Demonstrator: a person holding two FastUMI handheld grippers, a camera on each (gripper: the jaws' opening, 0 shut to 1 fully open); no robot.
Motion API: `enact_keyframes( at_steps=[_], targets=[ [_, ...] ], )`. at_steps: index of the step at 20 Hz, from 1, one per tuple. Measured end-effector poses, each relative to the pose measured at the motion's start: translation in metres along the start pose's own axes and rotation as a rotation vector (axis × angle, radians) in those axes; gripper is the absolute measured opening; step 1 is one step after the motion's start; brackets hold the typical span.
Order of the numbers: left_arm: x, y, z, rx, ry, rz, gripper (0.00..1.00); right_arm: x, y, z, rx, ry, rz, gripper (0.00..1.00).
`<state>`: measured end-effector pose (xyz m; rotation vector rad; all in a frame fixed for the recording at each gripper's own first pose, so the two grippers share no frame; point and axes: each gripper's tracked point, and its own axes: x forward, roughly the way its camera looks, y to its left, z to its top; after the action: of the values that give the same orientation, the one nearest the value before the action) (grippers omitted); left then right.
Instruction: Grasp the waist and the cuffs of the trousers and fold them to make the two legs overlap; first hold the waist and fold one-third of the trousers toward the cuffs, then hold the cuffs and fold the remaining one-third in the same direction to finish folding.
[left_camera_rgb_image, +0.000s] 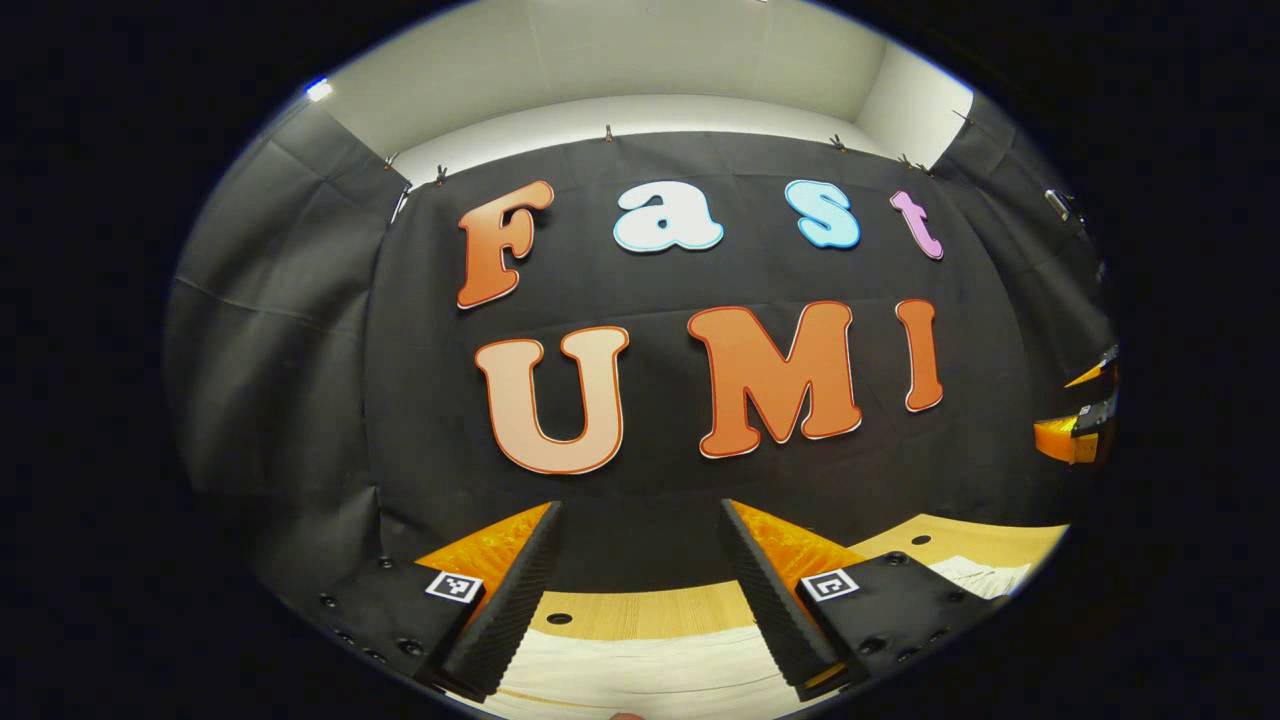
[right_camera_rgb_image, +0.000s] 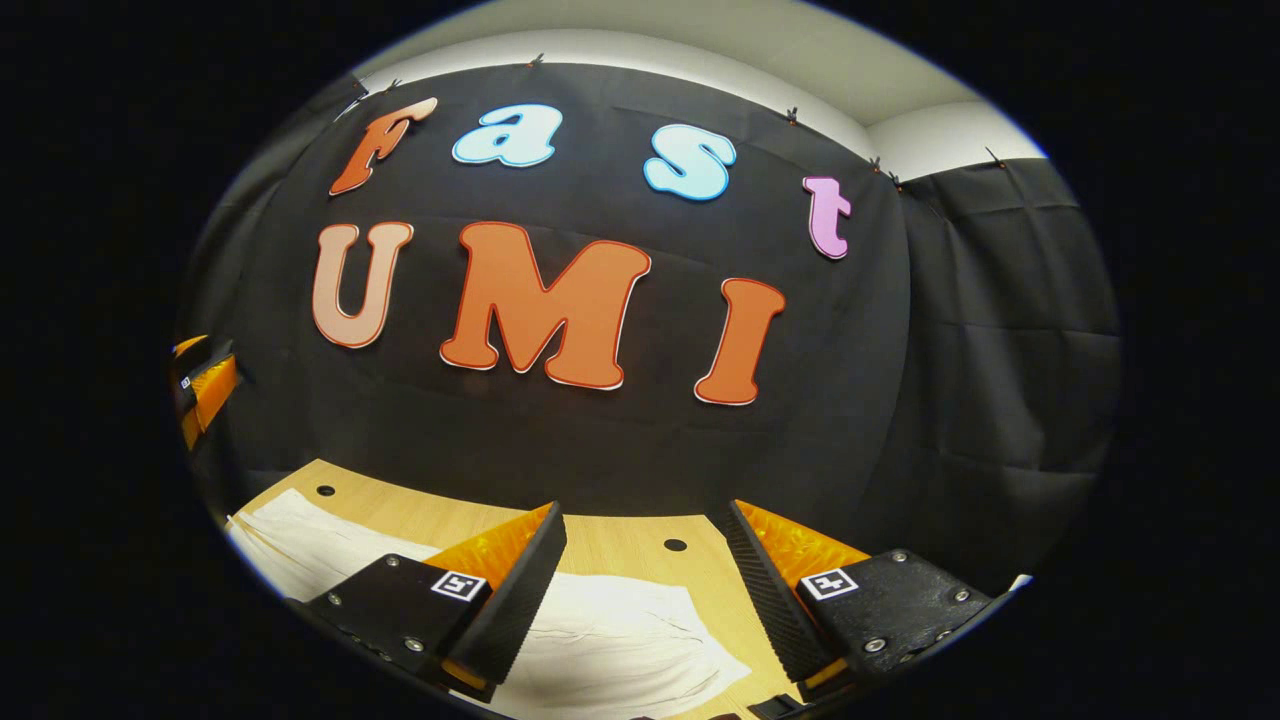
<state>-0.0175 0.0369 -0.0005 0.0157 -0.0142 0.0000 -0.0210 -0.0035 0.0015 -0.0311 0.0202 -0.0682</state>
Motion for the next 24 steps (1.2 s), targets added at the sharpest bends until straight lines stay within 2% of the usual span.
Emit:
enact_keyframes(
  at_steps=[5, 7, 12, 14, 19, 24],
  targets=[
    [-0.004, 0.019, -0.006, -0.004, -0.005, -0.006, 1.00, -0.010, -0.003, -0.006, -0.027, 0.018, -0.053, 0.98],
    [-0.001, 0.023, -0.013, 0.007, 0.003, -0.005, 0.99, -0.012, -0.002, -0.013, -0.025, 0.036, -0.047, 0.98],
    [-0.006, 0.041, -0.047, 0.064, 0.064, 0.072, 1.00, 0.000, -0.021, -0.035, 0.020, 0.088, -0.042, 0.98],
    [-0.006, 0.039, -0.060, 0.041, 0.113, 0.094, 0.99, 0.012, -0.029, -0.048, 0.027, 0.124, -0.032, 0.98],
    [-0.012, 0.053, -0.101, -0.075, 0.266, 0.163, 1.00, 0.035, -0.030, -0.103, 0.140, 0.300, 0.050, 0.98],
    [-0.040, 0.082, -0.155, -0.185, 0.439, 0.264, 1.00, 0.045, -0.029, -0.168, 0.340, 0.554, 0.134, 0.99]
  ],
)
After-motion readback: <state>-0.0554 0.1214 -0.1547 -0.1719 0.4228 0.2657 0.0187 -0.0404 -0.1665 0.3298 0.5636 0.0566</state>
